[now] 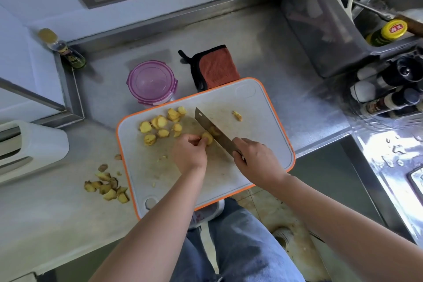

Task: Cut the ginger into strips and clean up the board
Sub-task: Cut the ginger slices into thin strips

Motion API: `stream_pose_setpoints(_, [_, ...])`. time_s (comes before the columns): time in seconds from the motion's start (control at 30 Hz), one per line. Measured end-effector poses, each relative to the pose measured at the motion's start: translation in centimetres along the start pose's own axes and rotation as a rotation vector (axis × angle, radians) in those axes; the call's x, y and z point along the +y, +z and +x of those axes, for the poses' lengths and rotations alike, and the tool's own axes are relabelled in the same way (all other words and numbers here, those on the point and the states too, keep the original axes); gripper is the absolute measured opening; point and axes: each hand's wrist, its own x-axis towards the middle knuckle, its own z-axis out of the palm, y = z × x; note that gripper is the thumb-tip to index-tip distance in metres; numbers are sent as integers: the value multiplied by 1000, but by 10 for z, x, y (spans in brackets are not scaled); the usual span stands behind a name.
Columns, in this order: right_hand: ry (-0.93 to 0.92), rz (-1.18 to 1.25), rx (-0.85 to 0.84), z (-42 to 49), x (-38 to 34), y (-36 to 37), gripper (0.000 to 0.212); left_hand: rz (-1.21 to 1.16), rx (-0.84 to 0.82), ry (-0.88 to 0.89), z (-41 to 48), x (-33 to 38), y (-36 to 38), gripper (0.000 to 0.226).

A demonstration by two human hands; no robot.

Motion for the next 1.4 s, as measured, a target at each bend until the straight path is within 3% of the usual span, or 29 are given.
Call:
stream_pose_setpoints(0.17, [7,-10,-38,0,1,-2,15,17,10,17,-6,9,1,14])
stream_pose_setpoints(0.4, [38,62,41,7,-5,-17,20,-58,-24,-46,-4,7,1,19])
stream_pose_setpoints(0.83, [4,-24,-84,13,-15,-19,7,-33,-64,-62,0,14,-2,16])
stream_pose_setpoints(0.97, [7,-83,-127,15,-18,-20,13,-25,-100,-69,3,15,-4,16])
stream_pose_setpoints(1.07, [10,-99,-178,18,-23,-20,2,-38,-121,-88,6,16,-6,20])
stream_pose_setpoints(1.17, [22,-107,-211,20,-25,-18,11,-43,-126,-102,7,17,-6,23])
stream_pose_setpoints(1.4, [49,-95,-218,22,-27,-17,10,-56,-144,-117,8,19,-7,23])
